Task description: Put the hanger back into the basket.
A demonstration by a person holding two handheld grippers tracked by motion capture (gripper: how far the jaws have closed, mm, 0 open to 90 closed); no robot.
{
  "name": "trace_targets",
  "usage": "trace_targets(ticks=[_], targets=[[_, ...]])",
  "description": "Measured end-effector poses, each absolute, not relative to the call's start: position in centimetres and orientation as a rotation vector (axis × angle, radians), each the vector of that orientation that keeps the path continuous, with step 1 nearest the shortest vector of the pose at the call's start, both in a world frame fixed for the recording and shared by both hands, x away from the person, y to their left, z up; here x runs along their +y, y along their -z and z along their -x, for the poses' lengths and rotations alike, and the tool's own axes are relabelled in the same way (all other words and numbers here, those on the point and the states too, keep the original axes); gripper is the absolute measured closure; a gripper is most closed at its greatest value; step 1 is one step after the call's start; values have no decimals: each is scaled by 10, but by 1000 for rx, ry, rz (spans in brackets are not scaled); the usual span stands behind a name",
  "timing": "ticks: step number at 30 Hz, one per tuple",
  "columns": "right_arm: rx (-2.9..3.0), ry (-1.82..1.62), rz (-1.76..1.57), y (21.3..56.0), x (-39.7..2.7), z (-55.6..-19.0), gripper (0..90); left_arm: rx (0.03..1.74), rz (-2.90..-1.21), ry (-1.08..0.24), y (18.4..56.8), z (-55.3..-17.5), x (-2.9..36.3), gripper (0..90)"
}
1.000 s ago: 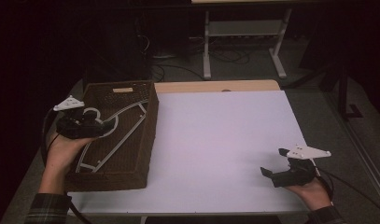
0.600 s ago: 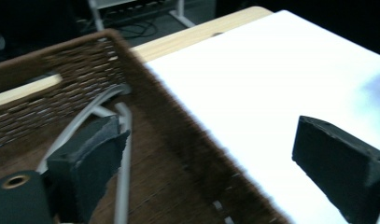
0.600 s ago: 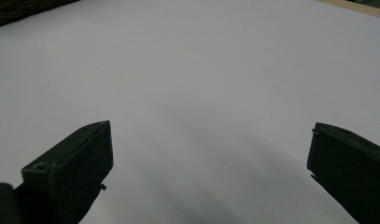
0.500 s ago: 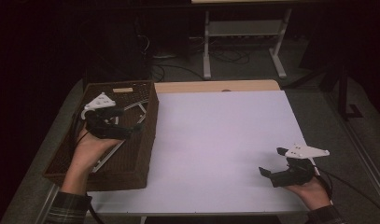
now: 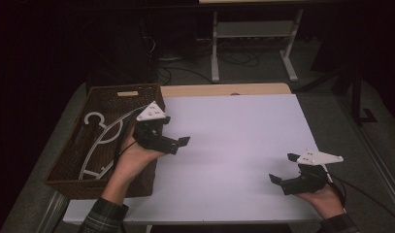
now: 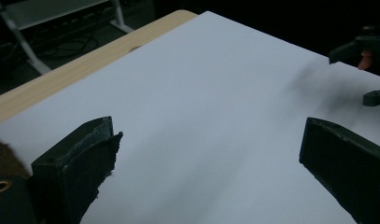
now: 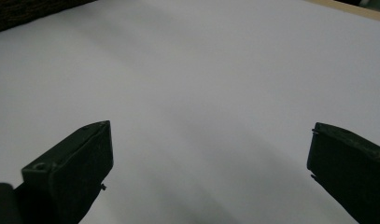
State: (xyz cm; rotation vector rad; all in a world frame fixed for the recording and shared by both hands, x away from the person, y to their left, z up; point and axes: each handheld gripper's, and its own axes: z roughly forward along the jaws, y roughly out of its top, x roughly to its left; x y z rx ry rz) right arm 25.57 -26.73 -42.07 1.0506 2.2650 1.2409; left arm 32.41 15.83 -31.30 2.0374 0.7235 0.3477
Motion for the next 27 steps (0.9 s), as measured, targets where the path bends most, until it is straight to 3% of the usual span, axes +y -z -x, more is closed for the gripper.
trace_targets(ticks=[13, 27], targets=[[2275, -1247, -1044, 420, -267, -256, 0, 640, -2110, -289, 359, -305, 107, 33], [2278, -1249, -1035, 419, -266, -256, 0, 650, -2083, -275, 401, -287, 110, 34]])
